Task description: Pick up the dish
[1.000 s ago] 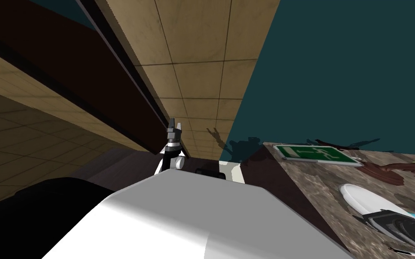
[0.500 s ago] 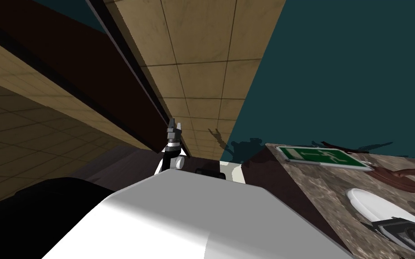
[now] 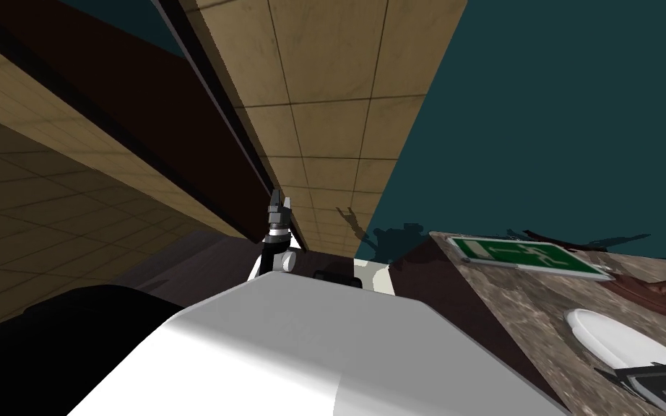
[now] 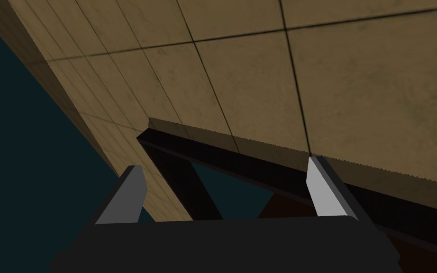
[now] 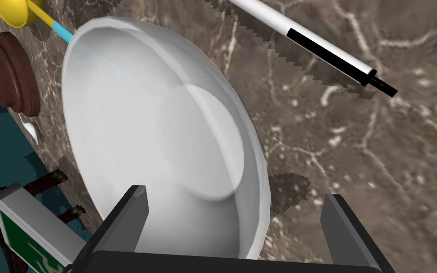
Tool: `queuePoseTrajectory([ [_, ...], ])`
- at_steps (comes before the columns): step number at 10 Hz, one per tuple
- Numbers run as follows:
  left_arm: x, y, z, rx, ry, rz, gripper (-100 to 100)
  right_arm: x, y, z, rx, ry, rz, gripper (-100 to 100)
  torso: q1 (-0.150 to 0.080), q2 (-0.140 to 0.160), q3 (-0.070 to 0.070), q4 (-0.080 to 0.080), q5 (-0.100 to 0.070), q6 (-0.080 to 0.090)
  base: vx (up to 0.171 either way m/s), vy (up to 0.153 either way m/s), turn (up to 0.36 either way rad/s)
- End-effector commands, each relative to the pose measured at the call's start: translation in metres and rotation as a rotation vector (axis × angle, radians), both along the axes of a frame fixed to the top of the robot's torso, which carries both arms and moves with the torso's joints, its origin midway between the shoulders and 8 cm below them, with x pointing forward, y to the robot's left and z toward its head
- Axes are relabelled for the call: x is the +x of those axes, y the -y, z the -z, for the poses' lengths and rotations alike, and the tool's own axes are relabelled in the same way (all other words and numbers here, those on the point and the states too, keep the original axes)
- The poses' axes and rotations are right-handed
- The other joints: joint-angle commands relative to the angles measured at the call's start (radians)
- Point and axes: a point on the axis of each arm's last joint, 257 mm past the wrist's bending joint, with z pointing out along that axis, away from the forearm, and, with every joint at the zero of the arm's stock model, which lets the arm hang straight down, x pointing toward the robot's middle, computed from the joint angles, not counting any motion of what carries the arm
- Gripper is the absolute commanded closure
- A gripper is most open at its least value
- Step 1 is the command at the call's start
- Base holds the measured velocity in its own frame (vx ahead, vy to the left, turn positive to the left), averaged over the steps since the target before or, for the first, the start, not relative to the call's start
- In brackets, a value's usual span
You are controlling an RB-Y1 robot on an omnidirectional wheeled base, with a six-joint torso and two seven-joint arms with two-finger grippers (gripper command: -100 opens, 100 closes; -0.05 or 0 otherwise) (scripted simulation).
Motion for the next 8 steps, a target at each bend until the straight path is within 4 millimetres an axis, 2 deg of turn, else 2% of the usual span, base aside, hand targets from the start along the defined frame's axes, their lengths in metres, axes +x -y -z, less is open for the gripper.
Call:
queuePoseTrajectory([
  [1,0.0,0.0,0.0,0.0,0.0,0.0,0,-0.006,-0.004,0.009,0.022,0.007,0.014,-100,0.0,0.0,0.0,0.0,0.0,0.0,-0.018,0.012,0.179],
  [3,0.0,0.0,0.0,0.0,0.0,0.0,0,-0.012,0.005,0.0,0.002,0.026,0.036,-100,0.001,0.0,0.0,0.0,0.0,0.0,-0.018,0.013,0.061],
  [5,0.0,0.0,0.0,0.0,0.0,0.0,0,-0.02,0.003,0.007,0.011,0.018,0.033,-100,0.0,0.0,0.0,0.0,0.0,0.0,-0.009,0.011,0.082],
  [8,0.0,0.0,0.0,0.0,0.0,0.0,0,-0.024,0.01,-0.001,-0.009,0.028,0.034,-100,0.001,0.0,0.0,0.0,0.0,0.001,-0.013,0.009,0.026],
])
